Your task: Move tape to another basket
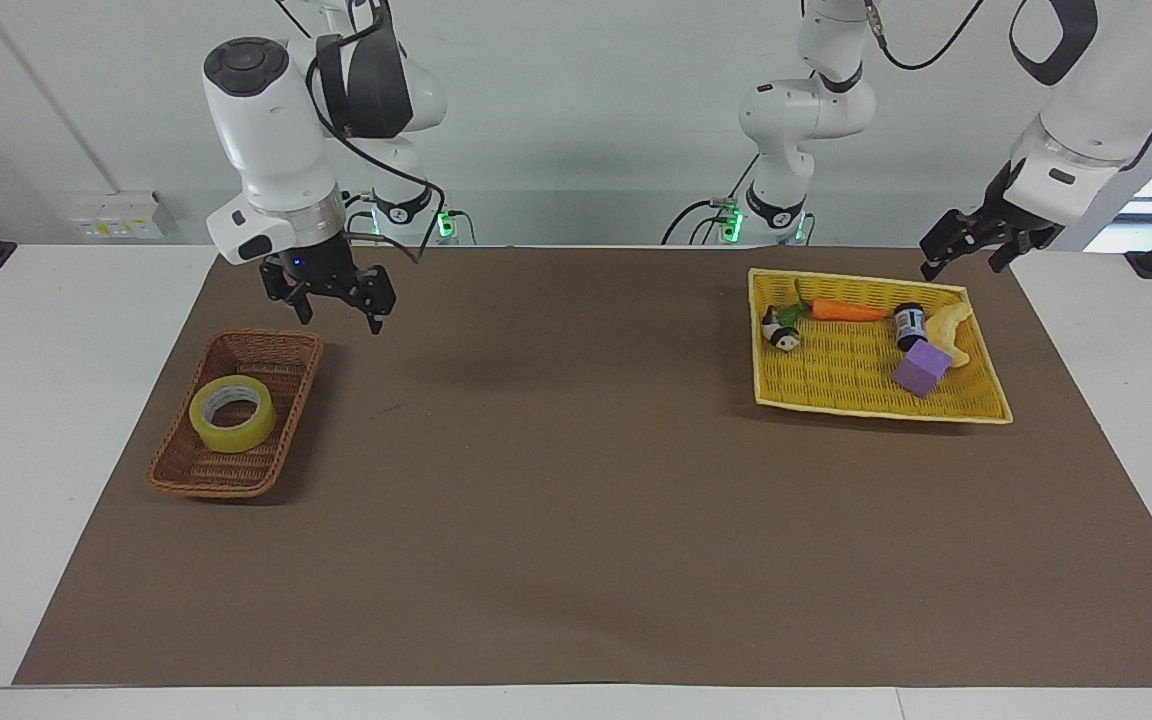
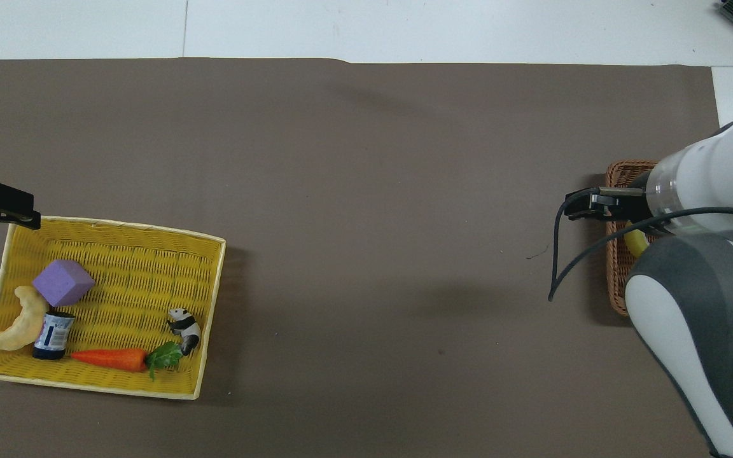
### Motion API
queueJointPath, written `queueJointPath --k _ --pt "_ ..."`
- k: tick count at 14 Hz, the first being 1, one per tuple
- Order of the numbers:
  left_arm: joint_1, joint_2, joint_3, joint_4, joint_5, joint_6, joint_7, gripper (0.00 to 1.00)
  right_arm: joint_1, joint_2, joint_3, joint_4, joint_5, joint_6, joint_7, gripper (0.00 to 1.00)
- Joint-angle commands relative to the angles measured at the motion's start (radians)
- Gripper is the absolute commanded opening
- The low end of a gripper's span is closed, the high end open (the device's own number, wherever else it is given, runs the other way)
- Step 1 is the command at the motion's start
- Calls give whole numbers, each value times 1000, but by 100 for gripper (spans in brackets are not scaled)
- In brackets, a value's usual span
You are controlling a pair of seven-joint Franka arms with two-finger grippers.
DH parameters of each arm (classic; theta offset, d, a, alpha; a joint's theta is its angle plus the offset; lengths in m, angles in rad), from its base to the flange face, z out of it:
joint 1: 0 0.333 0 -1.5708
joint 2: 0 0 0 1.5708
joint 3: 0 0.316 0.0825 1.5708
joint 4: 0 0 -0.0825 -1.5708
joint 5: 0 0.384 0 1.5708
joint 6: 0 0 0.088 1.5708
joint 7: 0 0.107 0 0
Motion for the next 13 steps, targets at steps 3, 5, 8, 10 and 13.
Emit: queueJointPath --k 3,5,8,10,13 --pt "19 -24 -13 -28 23 0 -9 100 -11 -32 0 173 1 -249 -56 100" --pt "19 -24 -13 -28 23 -2 -9 100 -16 -17 -1 239 9 -343 -82 100" --pt "19 -24 -13 -28 23 0 -11 100 -56 -47 -15 189 78 -367 -159 100" --pt "19 -24 -13 -27 21 1 -12 100 -74 -46 -17 186 72 -347 -240 100" --pt "19 -24 -13 -27 21 0 -9 100 -77 -38 -15 255 0 -385 -280 100"
